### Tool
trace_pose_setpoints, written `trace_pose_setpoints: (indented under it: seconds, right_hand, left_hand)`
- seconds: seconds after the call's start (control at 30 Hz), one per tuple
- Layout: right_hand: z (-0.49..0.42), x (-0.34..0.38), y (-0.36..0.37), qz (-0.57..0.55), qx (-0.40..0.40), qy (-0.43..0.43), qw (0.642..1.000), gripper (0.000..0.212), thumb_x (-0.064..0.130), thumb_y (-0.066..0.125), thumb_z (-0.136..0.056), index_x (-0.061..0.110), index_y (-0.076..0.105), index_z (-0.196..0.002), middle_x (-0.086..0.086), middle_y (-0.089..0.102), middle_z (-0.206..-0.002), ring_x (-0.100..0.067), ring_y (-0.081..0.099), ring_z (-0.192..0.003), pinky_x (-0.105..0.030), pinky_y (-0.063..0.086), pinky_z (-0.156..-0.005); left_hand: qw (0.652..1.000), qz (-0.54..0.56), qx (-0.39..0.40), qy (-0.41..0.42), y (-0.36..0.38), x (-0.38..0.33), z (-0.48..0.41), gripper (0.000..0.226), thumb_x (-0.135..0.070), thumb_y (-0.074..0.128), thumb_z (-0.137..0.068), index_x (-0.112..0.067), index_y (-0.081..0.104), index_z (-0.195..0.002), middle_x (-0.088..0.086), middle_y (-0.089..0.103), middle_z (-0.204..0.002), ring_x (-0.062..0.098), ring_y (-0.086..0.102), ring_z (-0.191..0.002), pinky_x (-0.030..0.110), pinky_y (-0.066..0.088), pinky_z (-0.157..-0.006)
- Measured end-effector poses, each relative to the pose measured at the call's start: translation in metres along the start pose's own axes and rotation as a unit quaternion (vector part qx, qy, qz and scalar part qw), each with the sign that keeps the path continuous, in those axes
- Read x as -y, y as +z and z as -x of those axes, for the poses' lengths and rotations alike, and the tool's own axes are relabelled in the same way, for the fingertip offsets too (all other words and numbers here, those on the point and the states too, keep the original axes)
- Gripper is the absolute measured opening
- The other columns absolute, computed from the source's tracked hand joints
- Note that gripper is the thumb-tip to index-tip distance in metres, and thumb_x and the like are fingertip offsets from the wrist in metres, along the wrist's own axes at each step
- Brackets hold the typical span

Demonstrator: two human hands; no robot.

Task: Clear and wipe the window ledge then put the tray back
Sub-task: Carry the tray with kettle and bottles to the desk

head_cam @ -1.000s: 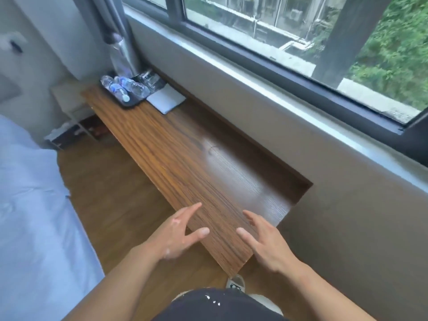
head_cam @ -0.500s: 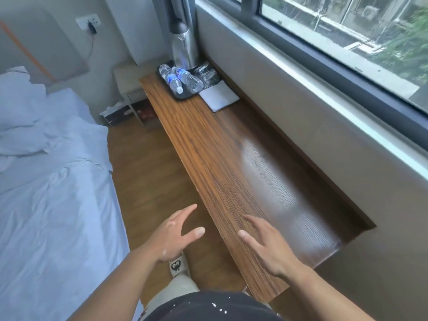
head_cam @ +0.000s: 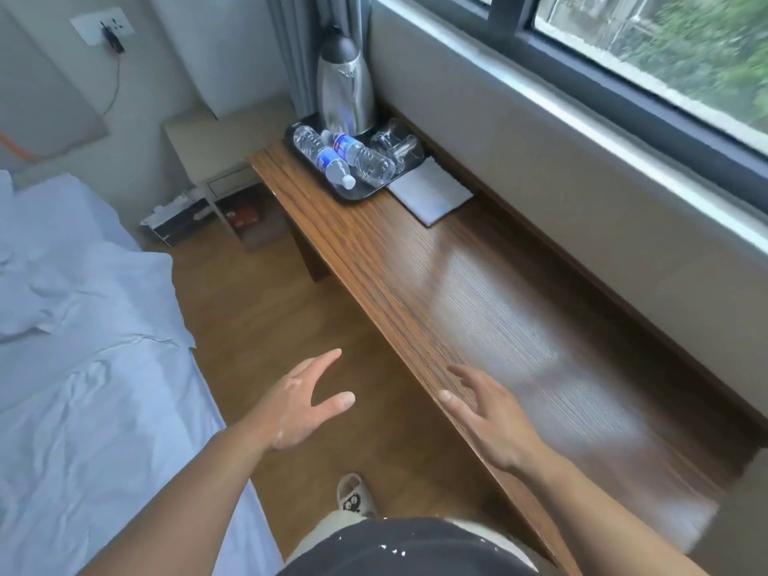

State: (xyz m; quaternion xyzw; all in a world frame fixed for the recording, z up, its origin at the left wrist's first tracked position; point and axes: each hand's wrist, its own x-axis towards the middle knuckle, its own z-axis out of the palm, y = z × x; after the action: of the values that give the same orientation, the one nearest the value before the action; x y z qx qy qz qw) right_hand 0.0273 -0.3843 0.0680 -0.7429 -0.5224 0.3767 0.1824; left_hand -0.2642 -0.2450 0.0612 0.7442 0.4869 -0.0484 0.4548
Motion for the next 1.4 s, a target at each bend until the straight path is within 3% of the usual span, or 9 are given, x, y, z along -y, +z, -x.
trace_pose_setpoints:
  seconds: [0.23, 0.5, 0.6, 0.83, 0.97, 1.2, 1.4]
  right_hand:
    - [-0.071, 0.064, 0.026, -0.018, -0.012, -0.001, 1.000, 0.091, 0.091, 0.028, -0.083, 0.032, 0.044, -0.151, 0.011, 0.049, -0.153, -0.005, 0.048, -0.136, -0.035, 0.038, -0.115]
    - [-0.167, 0.102, 0.021, -0.029, -0.006, -0.012, 0.999, 0.077, 0.081, 0.035, -0.091, 0.034, 0.041, -0.152, 0.012, 0.047, -0.154, -0.005, 0.046, -0.137, -0.029, 0.036, -0.112]
    - [-0.211, 0.108, 0.017, -0.034, 0.003, -0.016, 0.999, 0.084, 0.087, 0.032, -0.087, 0.035, 0.040, -0.152, 0.013, 0.046, -0.154, -0.003, 0.045, -0.137, -0.025, 0.034, -0.110]
    - [-0.301, 0.124, 0.000, -0.056, 0.038, -0.006, 0.998, 0.092, 0.095, 0.029, -0.081, 0.037, 0.039, -0.152, 0.015, 0.045, -0.154, -0.001, 0.045, -0.137, -0.031, 0.038, -0.113]
    - [-0.335, 0.135, -0.011, -0.064, 0.042, -0.011, 0.997, 0.091, 0.093, 0.029, -0.082, 0.036, 0.039, -0.152, 0.016, 0.045, -0.153, 0.001, 0.044, -0.135, -0.025, 0.036, -0.110]
    - [-0.370, 0.143, -0.024, -0.111, -0.005, 0.012, 0.994, 0.091, 0.094, 0.028, -0.082, 0.036, 0.042, -0.150, 0.015, 0.048, -0.150, 0.001, 0.047, -0.131, -0.025, 0.039, -0.110]
    - [-0.384, 0.144, -0.038, -0.132, -0.064, 0.049, 0.988, 0.087, 0.090, 0.030, -0.084, 0.033, 0.044, -0.149, 0.014, 0.051, -0.148, -0.001, 0.050, -0.130, -0.027, 0.041, -0.110]
  left_hand:
    - [1.000, -0.013, -0.005, 0.013, -0.083, 0.037, -0.038, 0.097, -0.091, 0.041, -0.074, -0.045, 0.022, -0.158, -0.011, 0.031, -0.163, 0.009, 0.034, -0.146, 0.036, 0.034, -0.118]
    - [1.000, -0.019, 0.000, 0.011, -0.160, 0.051, -0.112, 0.106, -0.102, 0.033, -0.066, -0.049, 0.020, -0.157, -0.012, 0.031, -0.163, 0.010, 0.032, -0.148, 0.042, 0.034, -0.119]
    - [1.000, -0.018, 0.001, 0.007, -0.189, 0.052, -0.149, 0.106, -0.101, 0.034, -0.066, -0.049, 0.019, -0.157, -0.012, 0.029, -0.164, 0.010, 0.031, -0.148, 0.043, 0.035, -0.119]
    - [1.000, -0.011, 0.015, -0.018, -0.255, 0.041, -0.226, 0.104, -0.099, 0.037, -0.069, -0.048, 0.019, -0.157, -0.013, 0.028, -0.164, 0.010, 0.031, -0.148, 0.044, 0.033, -0.120]
    - [1.000, -0.018, 0.014, -0.014, -0.285, 0.026, -0.265, 0.100, -0.096, 0.039, -0.071, -0.049, 0.019, -0.157, -0.012, 0.030, -0.164, 0.010, 0.033, -0.147, 0.044, 0.034, -0.119]
    - [0.999, -0.016, 0.042, 0.000, -0.324, 0.002, -0.329, 0.094, -0.102, 0.041, -0.061, -0.061, 0.025, -0.144, -0.011, 0.040, -0.157, 0.005, 0.042, -0.136, 0.036, 0.038, -0.111]
    - [0.996, -0.039, 0.074, 0.031, -0.348, -0.013, -0.384, 0.100, -0.101, 0.042, -0.061, -0.055, 0.028, -0.148, -0.010, 0.043, -0.154, 0.008, 0.046, -0.133, 0.030, 0.036, -0.104]
